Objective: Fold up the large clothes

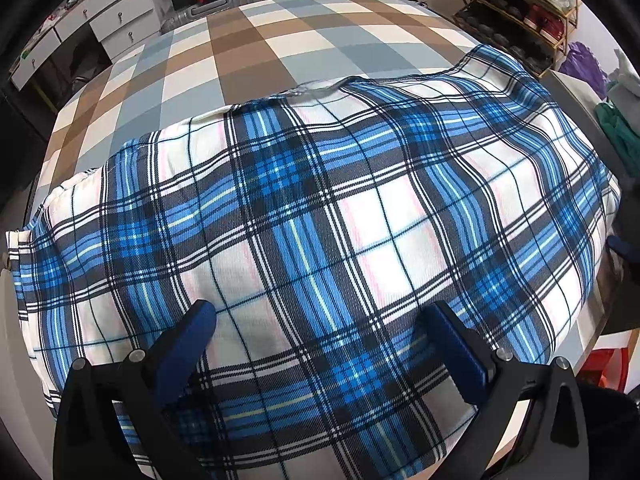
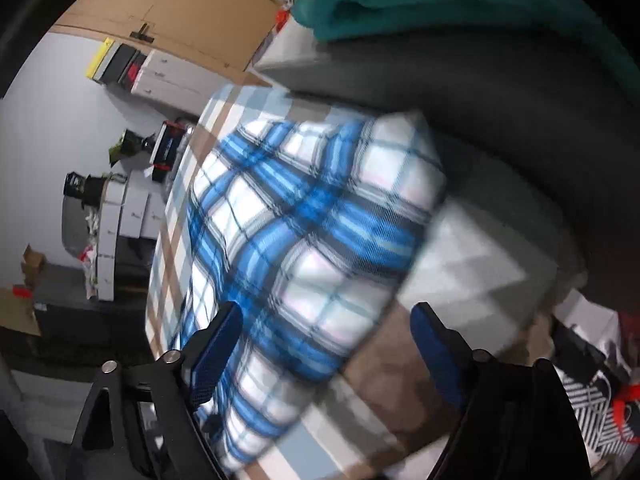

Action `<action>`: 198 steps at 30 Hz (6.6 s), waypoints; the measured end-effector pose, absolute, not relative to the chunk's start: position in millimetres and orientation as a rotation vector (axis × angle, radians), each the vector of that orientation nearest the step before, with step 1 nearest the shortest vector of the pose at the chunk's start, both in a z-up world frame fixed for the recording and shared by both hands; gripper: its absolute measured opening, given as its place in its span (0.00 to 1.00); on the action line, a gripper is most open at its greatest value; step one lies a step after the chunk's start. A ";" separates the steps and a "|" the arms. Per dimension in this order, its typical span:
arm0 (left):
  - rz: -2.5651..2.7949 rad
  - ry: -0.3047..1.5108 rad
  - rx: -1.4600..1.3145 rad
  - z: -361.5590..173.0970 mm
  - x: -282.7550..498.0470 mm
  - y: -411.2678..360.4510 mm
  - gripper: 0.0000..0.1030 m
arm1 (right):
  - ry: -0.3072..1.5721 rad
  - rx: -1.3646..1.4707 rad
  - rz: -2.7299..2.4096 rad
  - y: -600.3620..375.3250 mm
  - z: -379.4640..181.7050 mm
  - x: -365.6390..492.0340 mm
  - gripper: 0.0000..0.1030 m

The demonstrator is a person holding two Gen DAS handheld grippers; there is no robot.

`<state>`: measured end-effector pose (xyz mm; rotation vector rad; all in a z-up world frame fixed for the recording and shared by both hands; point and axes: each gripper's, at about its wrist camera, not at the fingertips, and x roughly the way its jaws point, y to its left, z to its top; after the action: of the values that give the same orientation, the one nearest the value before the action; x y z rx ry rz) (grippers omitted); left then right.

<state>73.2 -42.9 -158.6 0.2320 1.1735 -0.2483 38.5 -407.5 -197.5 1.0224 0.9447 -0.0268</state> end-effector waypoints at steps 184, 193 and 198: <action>-0.649 1.308 -0.164 -101.6 11.7 7.5 0.67 | 1.095 0.607 0.821 -228.9 -192.1 45.1 0.79; -0.571 1.217 0.079 -110.1 -25.1 -16.3 0.67 | 1.086 0.849 0.942 -257.6 -197.7 55.2 0.80; -0.498 1.157 0.040 -106.2 -40.0 0.5 0.67 | 1.152 0.887 0.934 -257.2 -214.8 55.6 0.77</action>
<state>-40.0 0.5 -106.2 0.0402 1.1566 -0.4982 55.6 -257.2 -214.8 0.8865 1.1517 0.9338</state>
